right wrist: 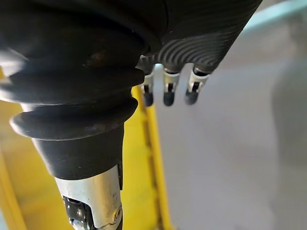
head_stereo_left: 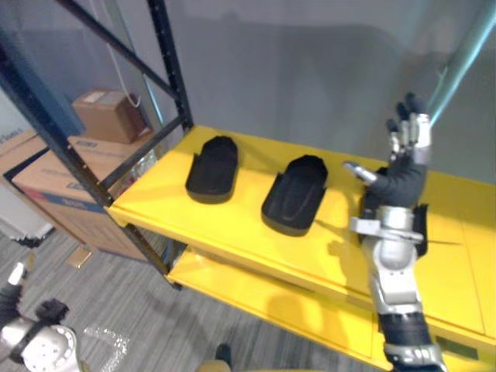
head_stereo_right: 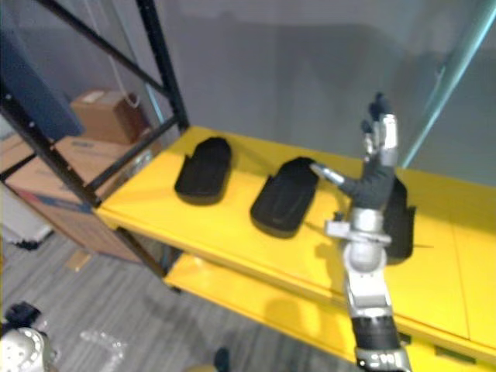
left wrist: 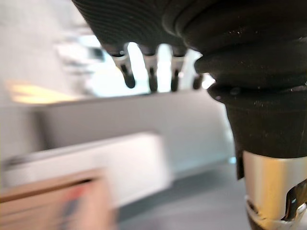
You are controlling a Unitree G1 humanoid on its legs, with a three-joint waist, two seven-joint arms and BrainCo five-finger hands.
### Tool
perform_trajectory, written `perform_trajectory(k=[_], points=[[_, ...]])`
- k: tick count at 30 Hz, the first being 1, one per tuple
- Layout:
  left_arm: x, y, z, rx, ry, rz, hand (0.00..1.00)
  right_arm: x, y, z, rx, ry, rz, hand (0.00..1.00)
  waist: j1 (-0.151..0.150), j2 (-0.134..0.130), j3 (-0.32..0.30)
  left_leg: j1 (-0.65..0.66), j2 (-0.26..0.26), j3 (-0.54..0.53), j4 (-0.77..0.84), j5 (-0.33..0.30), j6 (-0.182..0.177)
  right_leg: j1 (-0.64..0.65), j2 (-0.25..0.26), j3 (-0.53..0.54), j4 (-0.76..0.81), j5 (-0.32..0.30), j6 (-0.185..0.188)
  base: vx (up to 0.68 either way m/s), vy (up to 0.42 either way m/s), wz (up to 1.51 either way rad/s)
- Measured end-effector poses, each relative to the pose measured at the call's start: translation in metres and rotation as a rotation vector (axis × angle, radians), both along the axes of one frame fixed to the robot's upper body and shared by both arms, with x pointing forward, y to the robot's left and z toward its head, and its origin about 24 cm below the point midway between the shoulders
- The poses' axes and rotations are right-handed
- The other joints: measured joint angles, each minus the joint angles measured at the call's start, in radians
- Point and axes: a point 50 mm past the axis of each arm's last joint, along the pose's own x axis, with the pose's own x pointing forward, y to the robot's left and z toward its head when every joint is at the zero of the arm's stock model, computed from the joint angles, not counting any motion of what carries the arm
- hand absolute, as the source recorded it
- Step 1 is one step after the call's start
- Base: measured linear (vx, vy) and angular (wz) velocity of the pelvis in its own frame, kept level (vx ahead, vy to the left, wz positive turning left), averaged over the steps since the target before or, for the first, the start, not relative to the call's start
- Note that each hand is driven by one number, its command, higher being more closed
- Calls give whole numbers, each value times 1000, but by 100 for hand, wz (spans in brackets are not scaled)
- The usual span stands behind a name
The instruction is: Walk over and take plastic housings, then place them on the shelf
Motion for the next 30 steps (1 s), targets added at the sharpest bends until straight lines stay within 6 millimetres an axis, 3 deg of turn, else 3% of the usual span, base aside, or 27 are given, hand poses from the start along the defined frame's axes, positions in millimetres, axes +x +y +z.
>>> perform_trajectory(k=[3, 8, 10, 12, 13, 14, 15, 16, 18, 19, 20, 21, 22, 23, 26, 27, 28, 29, 30], points=[[-3, -24, -35, -123, 110, -141, 0, 14, 6, -2, -11, 47, 8, 0, 14, -4, 4, -23, -13, -11, 0, 14, 10, -5, -3, -26, -15, -4, 1, -113, 28, 18], [-2, -54, -56, -203, 181, -313, 0, 15, 25, -6, -9, 55, 67, 0, 14, -11, 11, -53, -1, 28, 1, 32, 24, -46, -11, -8, -14, -2, 14, -79, 36, -4], [7, -69, -61, -239, 190, -414, 0, 5, 32, -12, 15, 59, 114, 0, 11, -24, 18, -52, 0, 45, 1, 38, 23, -64, -12, 19, -3, 2, 19, -1, 8, -32], [16, -89, -68, -292, 202, -518, 0, -11, 36, -17, 38, 56, 168, 0, -4, -25, 27, -58, -4, 30, 1, 37, 26, -79, -7, 78, 40, -10, -3, 30, 14, 21], [21, -105, -71, -324, 209, -594, 0, -25, 35, -22, 46, 61, 187, 0, -46, -26, 33, -67, -18, -21, 2, 39, 36, -78, 0, 151, 59, -18, -17, 31, 56, 96], [26, -116, -74, -348, 206, -639, 0, -34, 32, -28, 52, 75, 190, 0, -75, -22, 41, -72, -25, -70, 2, 47, 35, -71, 9, 196, 79, -23, -24, 0, 48, 141], [28, -124, -75, -371, 198, -669, 0, -41, 31, -36, 61, 100, 187, 0, -90, -19, 51, -79, -30, -115, 1, 53, 30, -72, 19, 236, 108, -54, -54, -32, -20, 129], [28, -124, -75, -373, 196, -667, 0, -44, 32, -39, 61, 112, 192, 0, -92, -23, 55, -91, -33, -143, 2, 65, 25, -69, 23, 240, 114, -85, -64, -59, -85, 120], [27, -121, -76, -371, 198, -642, 0, -44, 36, -36, 61, 85, 213, 0, -81, -20, 63, -132, -36, -189, 7, 107, 13, -72, 44, 237, 107, -120, -31, -93, -153, 89], [26, -122, -79, -386, 206, -627, 0, -44, 37, -33, 60, 65, 219, 0, -68, 6, 90, -141, -20, -221, 7, 125, 6, -69, 72, 217, 111, -121, -24, -185, -176, 64], [18, -121, -84, -411, 227, -598, 0, -42, 39, -35, 57, 74, 224, 0, -55, 39, 109, -144, -4, -224, 8, 116, 15, -67, 99, 204, 117, -120, -23, -189, -137, 55], [14, -121, -87, -421, 237, -584, 0, -40, 41, -37, 52, 81, 229, 0, -52, 52, 116, -147, 9, -191, 18, 94, 40, -60, 107, 189, 117, -118, -24, -178, -128, 66], [10, -120, -92, -434, 258, -567, 0, -40, 40, -38, 38, 88, 230, 0, -57, 60, 124, -176, 32, -89, 77, -3, 95, -47, 110, 155, 103, -107, -34, -168, -88, 66], [5, -120, -95, -443, 275, -555, 0, -37, 40, -35, 19, 81, 235, 0, -51, 47, 133, -204, 59, 9, 154, -74, 123, -48, 88, 137, 90, -99, -45, -149, -69, 55], [-4, -124, -102, -466, 317, -558, 0, -33, 38, -30, 23, 62, 231, 0, -65, 40, 116, -203, 74, 94, 364, -95, 144, -65, 50, 122, 108, -97, -49, -89, -28, 10], [-2, -126, -101, -466, 315, -571, 0, -34, 37, -30, 34, 57, 227, 0, -79, 35, 108, -180, 74, 106, 442, -136, 134, -76, 31, 119, 116, -94, -47, -65, 14, 19], [5, -129, -100, -462, 301, -590, 0, -36, 33, -32, 64, 61, 223, 0, -99, 31, 102, -142, 76, 125, 447, -196, 94, -78, 21, 108, 112, -81, -44, -40, 34, 28], [9, -131, -99, -460, 293, -604, 0, -38, 31, -33, 80, 60, 219, 0, -102, 35, 96, -124, 78, 130, 432, -206, 77, -76, 20, 98, 107, -72, -40, -5, 95, 45], [21, -138, -94, -454, 265, -652, 0, -40, 25, -33, 94, 55, 193, 0, -122, 42, 91, -79, 72, 130, 335, -213, 28, -82, 21, 84, 96, -58, -29, 7, 73, 39]])
